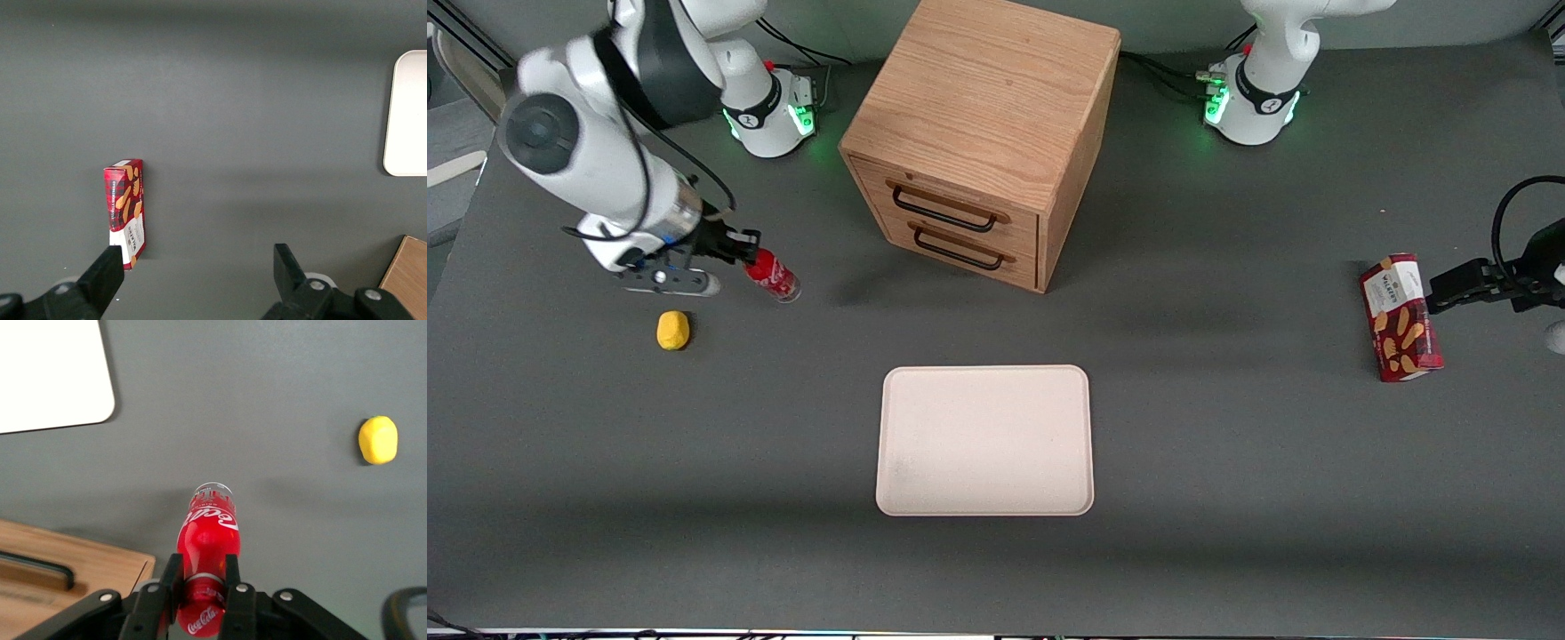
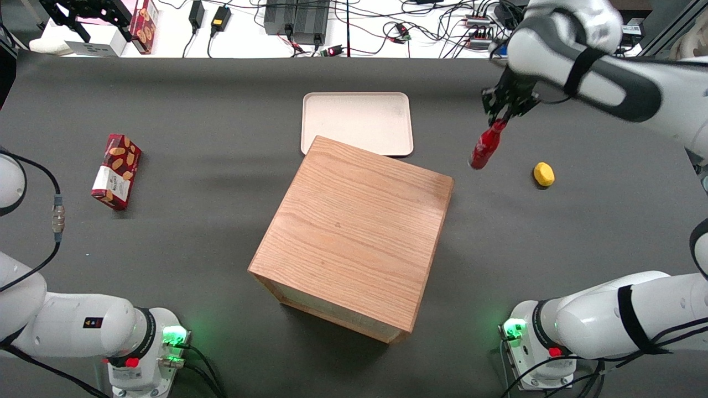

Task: Place coke bottle on tray
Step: 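Close the right gripper on the bottle and lift it, then carry the held bottle toward the cream tray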

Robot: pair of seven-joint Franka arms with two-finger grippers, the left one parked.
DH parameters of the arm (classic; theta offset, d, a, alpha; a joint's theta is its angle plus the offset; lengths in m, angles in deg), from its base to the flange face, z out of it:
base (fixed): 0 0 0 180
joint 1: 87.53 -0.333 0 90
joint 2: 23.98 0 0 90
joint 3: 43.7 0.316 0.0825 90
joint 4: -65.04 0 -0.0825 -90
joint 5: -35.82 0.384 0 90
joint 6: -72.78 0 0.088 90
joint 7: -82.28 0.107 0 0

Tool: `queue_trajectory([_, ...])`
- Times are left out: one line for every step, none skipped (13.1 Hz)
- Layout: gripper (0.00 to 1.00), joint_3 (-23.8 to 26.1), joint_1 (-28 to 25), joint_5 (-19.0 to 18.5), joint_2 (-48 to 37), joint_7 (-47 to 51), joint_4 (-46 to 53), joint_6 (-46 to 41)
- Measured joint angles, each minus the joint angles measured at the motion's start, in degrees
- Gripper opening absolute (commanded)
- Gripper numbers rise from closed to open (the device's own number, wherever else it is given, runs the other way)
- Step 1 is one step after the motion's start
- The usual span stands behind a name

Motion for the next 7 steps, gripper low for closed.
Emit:
queue_trajectory([0.0,-0.5,0.0,0.9,-0.3,0.0,3.3,-3.5])
queue_trajectory([0.0,-0.7,0.0,1.4,-0.6,0.0,6.1,-6.2])
queue_trajectory([0.0,-0.8,0.0,1.5,-0.7,0.0,7.9,-7.7])
queue_trajectory([0.0,-0.9,0.0,1.6,-0.7,0.0,8.7,-8.3])
queue_trajectory([0.0,-0.9,0.0,1.6,-0.7,0.0,9.1,-8.4])
queue_trajectory([0.0,-0.9,0.0,1.6,-0.7,0.0,9.3,-8.5])
queue_trajectory([0.0,-0.8,0.0,1.6,-0.7,0.0,9.6,-8.9])
